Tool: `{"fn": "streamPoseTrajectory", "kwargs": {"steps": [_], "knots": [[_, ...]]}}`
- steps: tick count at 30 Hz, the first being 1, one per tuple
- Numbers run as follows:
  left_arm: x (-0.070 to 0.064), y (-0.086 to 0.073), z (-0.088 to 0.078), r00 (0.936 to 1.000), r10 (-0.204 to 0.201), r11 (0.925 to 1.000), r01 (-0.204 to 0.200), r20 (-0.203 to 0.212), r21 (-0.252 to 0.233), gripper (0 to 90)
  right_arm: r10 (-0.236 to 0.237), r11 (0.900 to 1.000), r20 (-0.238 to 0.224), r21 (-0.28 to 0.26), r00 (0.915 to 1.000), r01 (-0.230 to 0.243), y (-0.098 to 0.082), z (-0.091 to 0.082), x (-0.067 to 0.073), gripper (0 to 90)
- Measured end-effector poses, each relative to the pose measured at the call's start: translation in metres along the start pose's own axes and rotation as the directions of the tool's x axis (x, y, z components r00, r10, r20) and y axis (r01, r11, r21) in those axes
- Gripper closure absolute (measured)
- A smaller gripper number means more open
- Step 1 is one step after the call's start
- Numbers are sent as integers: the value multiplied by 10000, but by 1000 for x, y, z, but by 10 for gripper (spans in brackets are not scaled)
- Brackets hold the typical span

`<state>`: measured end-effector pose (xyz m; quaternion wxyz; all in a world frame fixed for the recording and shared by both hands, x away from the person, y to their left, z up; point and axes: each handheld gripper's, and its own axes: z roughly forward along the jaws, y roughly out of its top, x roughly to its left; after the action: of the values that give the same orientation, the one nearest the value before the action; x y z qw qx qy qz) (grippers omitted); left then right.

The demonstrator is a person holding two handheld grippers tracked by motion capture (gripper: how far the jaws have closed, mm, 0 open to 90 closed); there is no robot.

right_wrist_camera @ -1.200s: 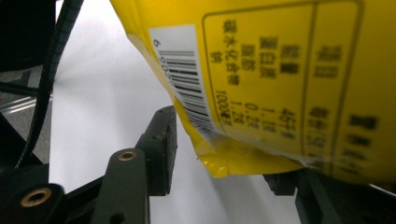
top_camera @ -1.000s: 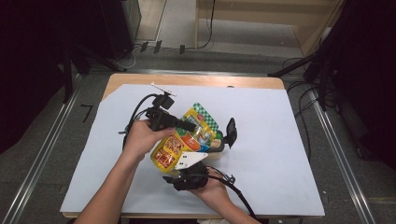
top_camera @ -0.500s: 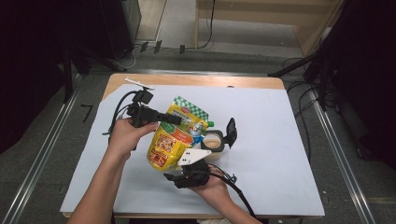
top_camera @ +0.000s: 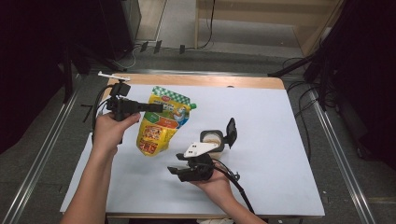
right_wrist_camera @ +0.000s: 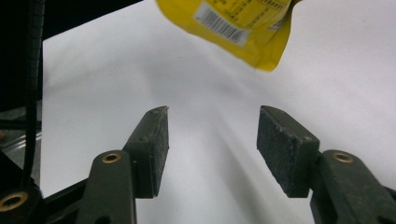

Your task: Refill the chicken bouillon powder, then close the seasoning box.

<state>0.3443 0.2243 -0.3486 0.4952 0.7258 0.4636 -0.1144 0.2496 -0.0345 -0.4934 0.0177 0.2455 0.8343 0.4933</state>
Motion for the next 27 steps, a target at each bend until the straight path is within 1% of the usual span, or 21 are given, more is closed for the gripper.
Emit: {"fn": "streamPoseTrajectory", "kwargs": {"steps": [3, 4, 7, 9, 11, 14, 15, 17, 18, 19, 20, 23, 27], "knots": [[6, 2, -2, 9995, -24, 9998, 17, -316, -217, 898, 160, 9999, -35, 44, 9999, -160, 0, -1, -2, 452], [9, 4, -2, 9992, -12, 9994, -3, -412, -355, 898, 160, 9999, -30, 60, 9999, -160, 0, -1, -2, 452], [14, 6, 0, 9990, -55, 9981, 28, -445, -608, 896, 178, 9998, -56, 117, 9998, -178, 0, 0, -2, 452], [17, 7, 2, 9990, -56, 9979, 28, -434, -654, 894, 123, 9998, -44, 141, 9999, -122, 0, 0, -2, 452], [18, 8, 4, 9989, -78, 9977, 47, -461, -671, 894, 172, 9998, -109, 124, 9998, -170, 1, -1, -1, 452], [23, 11, 14, 9986, 10, 9970, -51, -527, -771, 891, 186, 9997, -119, 157, 9998, -184, 0, -2, -1, 452], [23, 11, 14, 9986, 10, 9970, -51, -527, -771, 891, 186, 9997, -119, 157, 9998, -184, 0, -2, -1, 452], [27, 12, 23, 9968, 177, 9963, -242, -785, -829, 891, 211, 9996, -131, 179, 9997, -209, -1, -3, -1, 453], [27, 12, 23, 9968, 177, 9963, -242, -785, -829, 890, 220, 9996, -107, 186, 9997, -218, -1, -3, -1, 454], [32, 12, 28, 9957, 266, 9962, -338, -884, -806, 890, 250, 9995, -84, 183, 9997, -248, -1, -4, -2, 455], [33, 12, 29, 9969, 210, 9956, -279, -761, -897, 890, 269, 9995, -82, 167, 9996, -267, -1, -5, -2, 455], [35, 11, 27, 9966, 233, 9949, -309, -792, -963, 890, 313, 9994, -43, 157, 9995, -312, -1, -7, -4, 456], [34, 10, 24, 9957, 283, 9955, -360, -882, -872, 884, 283, 9995, 1, 145, 9996, -283, 0, -8, -5, 456]]}}
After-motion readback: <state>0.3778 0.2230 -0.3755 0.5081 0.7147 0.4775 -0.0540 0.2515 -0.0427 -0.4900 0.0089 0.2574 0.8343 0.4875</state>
